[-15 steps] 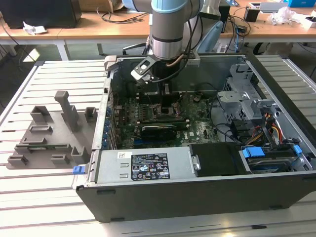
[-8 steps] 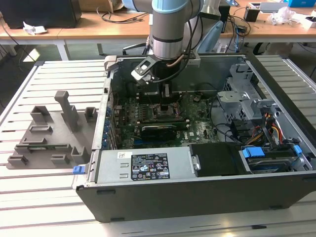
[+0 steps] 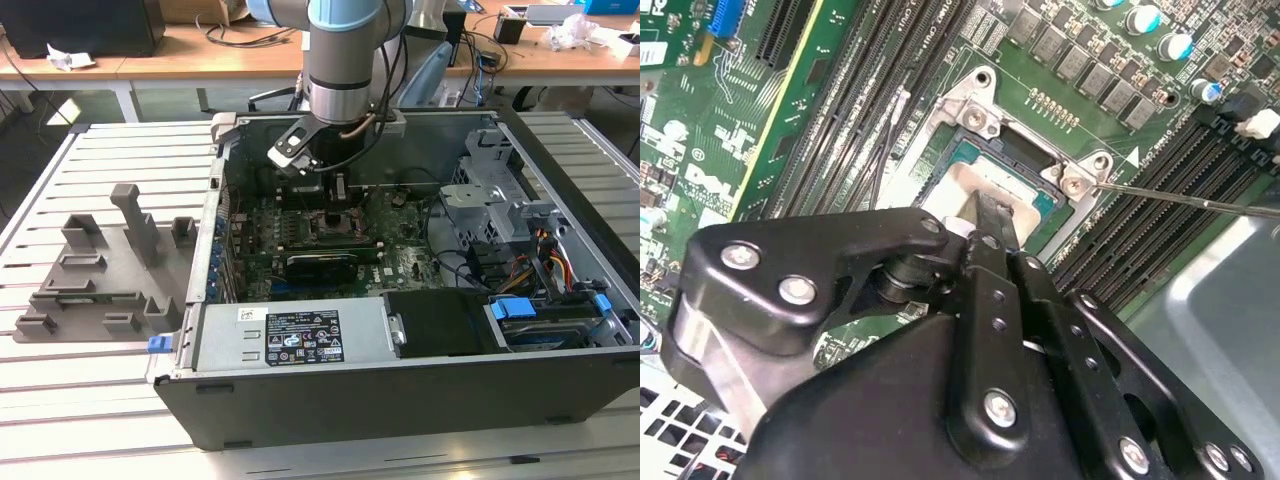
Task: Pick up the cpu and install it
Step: 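Place the cpu into insertion slot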
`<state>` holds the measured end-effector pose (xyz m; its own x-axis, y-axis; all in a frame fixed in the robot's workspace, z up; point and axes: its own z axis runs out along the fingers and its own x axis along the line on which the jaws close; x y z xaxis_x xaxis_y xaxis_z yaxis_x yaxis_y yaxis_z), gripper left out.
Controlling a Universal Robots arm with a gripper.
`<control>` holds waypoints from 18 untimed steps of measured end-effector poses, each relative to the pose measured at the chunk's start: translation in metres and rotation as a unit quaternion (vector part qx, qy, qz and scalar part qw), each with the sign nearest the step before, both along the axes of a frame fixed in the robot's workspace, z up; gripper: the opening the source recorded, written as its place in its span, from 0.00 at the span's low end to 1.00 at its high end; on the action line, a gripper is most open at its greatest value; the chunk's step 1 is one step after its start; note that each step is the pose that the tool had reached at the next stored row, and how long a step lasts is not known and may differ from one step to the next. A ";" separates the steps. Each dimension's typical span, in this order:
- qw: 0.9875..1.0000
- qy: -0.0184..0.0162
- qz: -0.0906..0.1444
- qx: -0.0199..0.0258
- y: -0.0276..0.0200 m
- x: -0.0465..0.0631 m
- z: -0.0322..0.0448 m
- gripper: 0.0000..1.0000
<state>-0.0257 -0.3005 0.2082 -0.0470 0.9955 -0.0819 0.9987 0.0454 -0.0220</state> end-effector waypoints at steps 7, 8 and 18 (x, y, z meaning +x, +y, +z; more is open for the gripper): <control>1.000 0.002 0.000 0.000 0.0000 0.003 -0.0036 0.11; 1.000 0.002 0.000 0.000 0.0000 0.005 -0.0039 0.11; 1.000 0.003 0.000 0.000 0.0000 0.012 0.0207 0.11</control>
